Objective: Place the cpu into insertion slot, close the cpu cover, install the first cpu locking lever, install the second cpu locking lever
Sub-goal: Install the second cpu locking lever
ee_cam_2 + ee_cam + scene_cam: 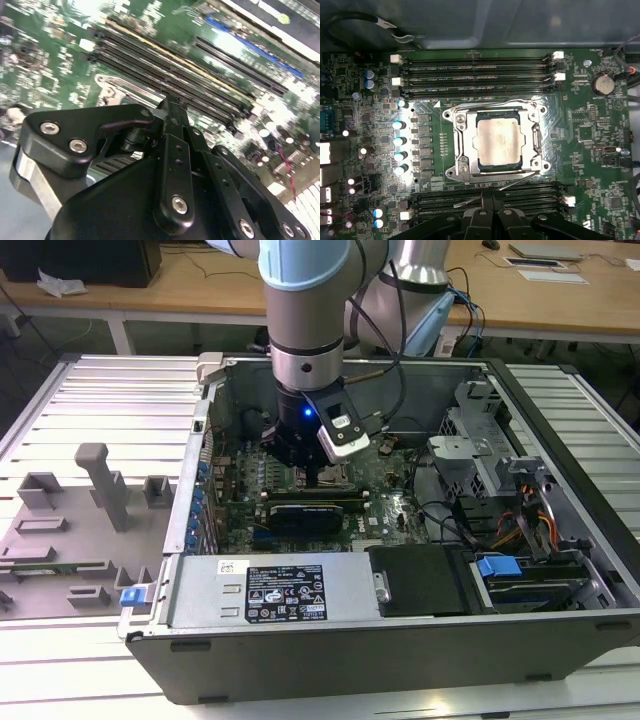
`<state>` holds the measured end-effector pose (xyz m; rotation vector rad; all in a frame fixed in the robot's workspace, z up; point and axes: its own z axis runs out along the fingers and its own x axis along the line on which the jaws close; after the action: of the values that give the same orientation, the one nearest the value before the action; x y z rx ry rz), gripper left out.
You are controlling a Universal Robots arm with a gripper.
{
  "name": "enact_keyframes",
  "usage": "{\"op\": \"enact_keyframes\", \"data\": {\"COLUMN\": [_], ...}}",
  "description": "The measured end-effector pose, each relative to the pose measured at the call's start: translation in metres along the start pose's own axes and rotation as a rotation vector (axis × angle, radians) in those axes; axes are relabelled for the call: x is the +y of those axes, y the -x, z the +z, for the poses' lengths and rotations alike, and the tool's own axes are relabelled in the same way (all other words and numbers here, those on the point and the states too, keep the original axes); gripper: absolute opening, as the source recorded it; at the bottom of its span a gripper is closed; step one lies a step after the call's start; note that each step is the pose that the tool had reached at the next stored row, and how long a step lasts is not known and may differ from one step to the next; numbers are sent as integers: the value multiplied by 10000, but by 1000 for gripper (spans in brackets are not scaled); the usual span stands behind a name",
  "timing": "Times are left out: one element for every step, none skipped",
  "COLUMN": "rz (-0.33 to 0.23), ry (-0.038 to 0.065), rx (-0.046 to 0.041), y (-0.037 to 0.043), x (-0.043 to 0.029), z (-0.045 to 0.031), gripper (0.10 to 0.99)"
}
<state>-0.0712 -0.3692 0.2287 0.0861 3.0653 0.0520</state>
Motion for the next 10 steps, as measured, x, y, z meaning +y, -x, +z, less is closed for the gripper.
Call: {"op": "enact_keyframes", "data": {"rz": [8,10,11,10,10,11,12,10,4,-3], "ry": [-18,-22,-22,-22,-18,65,242,353,462,546], "rx": [331,367,367,367,367,370,381,387,392,396], "y": [7,7,7,7,7,8,7,6,4,2], "x": [0,0,0,0,0,-3,-6,-10,-16,-25], "z": [3,2,3,3,3,5,6,7,8,10], "gripper": [106,106,106,106,106,106,106,106,106,106]}}
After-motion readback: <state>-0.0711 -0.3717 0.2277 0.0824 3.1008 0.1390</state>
